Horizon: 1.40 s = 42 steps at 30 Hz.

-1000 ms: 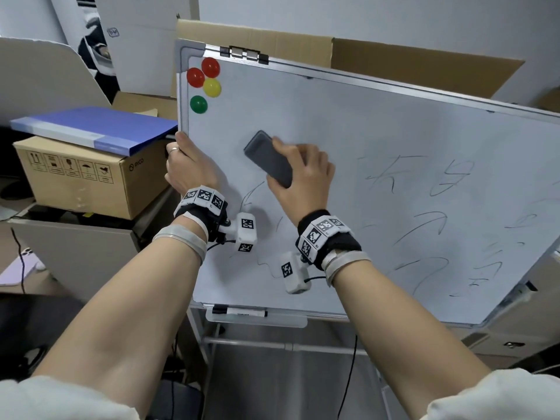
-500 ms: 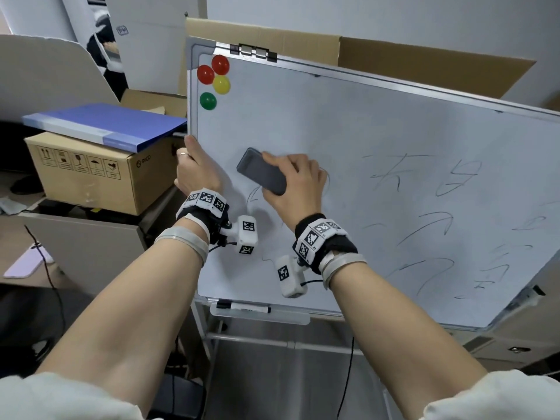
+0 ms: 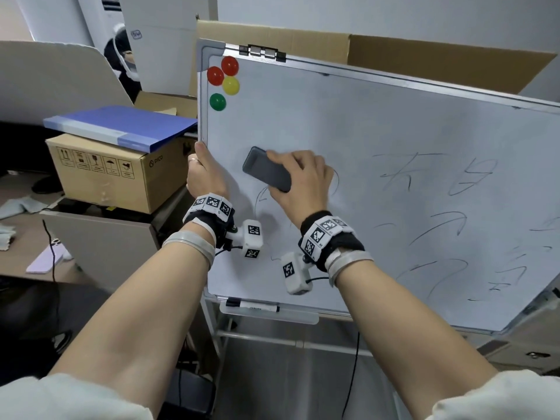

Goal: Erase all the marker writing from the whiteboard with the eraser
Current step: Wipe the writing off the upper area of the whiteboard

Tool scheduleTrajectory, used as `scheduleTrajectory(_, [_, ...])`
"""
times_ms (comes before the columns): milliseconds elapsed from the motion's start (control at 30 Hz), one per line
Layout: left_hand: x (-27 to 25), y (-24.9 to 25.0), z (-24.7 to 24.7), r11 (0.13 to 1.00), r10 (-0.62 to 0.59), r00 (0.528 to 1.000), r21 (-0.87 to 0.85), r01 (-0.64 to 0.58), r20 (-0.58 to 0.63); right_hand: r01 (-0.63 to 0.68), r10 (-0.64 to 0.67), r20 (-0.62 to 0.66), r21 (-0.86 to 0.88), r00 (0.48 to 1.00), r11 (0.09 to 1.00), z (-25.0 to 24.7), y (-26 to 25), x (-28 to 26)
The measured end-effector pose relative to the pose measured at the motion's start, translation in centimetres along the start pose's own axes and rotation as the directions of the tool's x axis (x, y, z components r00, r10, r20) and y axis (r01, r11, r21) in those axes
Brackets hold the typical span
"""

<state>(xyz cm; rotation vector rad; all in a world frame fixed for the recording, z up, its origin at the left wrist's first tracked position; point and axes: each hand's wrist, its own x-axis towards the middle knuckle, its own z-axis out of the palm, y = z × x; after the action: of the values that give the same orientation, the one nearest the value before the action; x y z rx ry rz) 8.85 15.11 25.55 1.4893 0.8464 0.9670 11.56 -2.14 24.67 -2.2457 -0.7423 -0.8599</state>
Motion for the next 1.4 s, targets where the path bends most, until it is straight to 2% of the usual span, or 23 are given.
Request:
scheduleTrajectory(100, [-0.3, 0.1, -0.1, 1.0, -0.009, 1.0, -0.003, 0.009, 0.008, -0.058, 0.058, -0.144, 0.003, 0.988, 0.998, -1.3, -0.1, 2.3])
scheduleTrajectory(167, [-0.4, 0.1, -0.3, 1.0, -0.015, 1.0, -0.006, 0.015, 0.003, -0.09, 0.088, -0.185, -0.003, 0.979, 0.996, -1.7, -0.3, 2.9])
scheduleTrajectory(233, [-0.3, 0.2, -0.6, 1.0, -0.01, 1.0, 0.002, 0.01, 0.022, -0.074, 0.072, -0.126, -0.012, 0.989, 0.997, -1.0, -0.4, 1.7])
scheduleTrajectory(300, [-0.3, 0.4, -0.9, 1.0, -0.024, 0.998, 0.006, 0.024, 0.063, -0.006, 0.007, 0.019, -0.04, 1.0, 0.999, 0.4, -0.2, -0.6])
scheduleTrajectory(400, [-0.5, 0.2, -1.4, 1.0, -0.023, 0.993, 0.013, 0.022, 0.117, 0.062, -0.051, 0.142, -0.073, 0.989, 0.995, 1.6, 0.2, -3.1])
scheduleTrajectory(467, [-0.3, 0.0, -1.6, 1.0, -0.013, 0.991, 0.012, 0.011, 0.133, 0.07, -0.061, 0.119, -0.07, 0.991, 0.995, 1.1, 0.0, -2.1])
scheduleTrajectory(600, [-0.5, -1.3, -1.8, 0.999, -0.048, 0.99, -0.001, 0.049, 0.133, -0.037, 0.033, -0.113, -0.031, 0.993, 0.999, -0.4, -0.4, 1.2])
scheduleTrajectory(633, [-0.8, -1.8, -2.0, 0.997, -0.072, 0.99, -0.008, 0.074, 0.125, -0.051, 0.046, -0.129, -0.034, 0.991, 0.998, -0.4, -0.4, 1.2])
scheduleTrajectory(733, [-1.2, -3.6, -2.3, 0.992, -0.121, 0.984, -0.005, 0.123, 0.13, -0.016, 0.016, -0.003, -0.052, 1.0, 0.999, 1.2, -0.4, -1.6])
scheduleTrajectory(800, [-0.9, -4.1, -2.5, 0.991, -0.134, 0.98, 0.009, 0.134, 0.146, 0.032, -0.023, 0.134, -0.07, 0.991, 0.997, 2.7, -0.2, -4.3])
scheduleTrajectory(866, [-0.7, -4.0, -2.6, 0.99, -0.137, 0.977, -0.007, 0.14, 0.165, 0.078, -0.058, 0.208, -0.09, 0.976, 0.993, 3.5, -0.2, -5.4])
scheduleTrajectory(966, [-0.8, -4.4, -2.7, 0.987, -0.124, 0.972, -0.073, 0.141, 0.198, 0.05, -0.038, 0.15, -0.08, 0.988, 0.996, 2.6, -0.6, -3.3])
scheduleTrajectory(1066, [-1.3, -5.9, -2.9, 0.98, -0.173, 0.967, -0.068, 0.188, 0.185, -0.019, 0.022, 0.059, -0.052, 0.998, 0.998, 2.0, -1.0, -2.1])
scheduleTrajectory(1133, [-1.9, -7.5, -3.3, 0.977, -0.195, 0.964, -0.051, 0.207, 0.182, -0.022, 0.025, 0.065, -0.052, 0.998, 0.998, 2.7, -0.9, -3.5])
scheduleTrajectory(1266, [-2.4, -10.2, -4.0, 0.977, -0.205, 0.956, -0.022, 0.214, 0.211, 0.085, -0.062, 0.217, -0.095, 0.974, 0.992, 4.4, 0.3, -7.3])
scheduleTrajectory(1333, [-2.1, -10.9, -4.1, 0.973, -0.216, 0.949, -0.027, 0.228, 0.231, 0.077, -0.054, 0.199, -0.108, 0.979, 0.991, 4.3, 0.2, -6.6])
scheduleTrajectory(1400, [-2.0, -11.7, -4.1, 0.962, -0.246, 0.937, -0.058, 0.268, 0.248, 0.02, -0.011, 0.11, -0.08, 0.994, 0.997, 3.9, 0.0, -5.4])
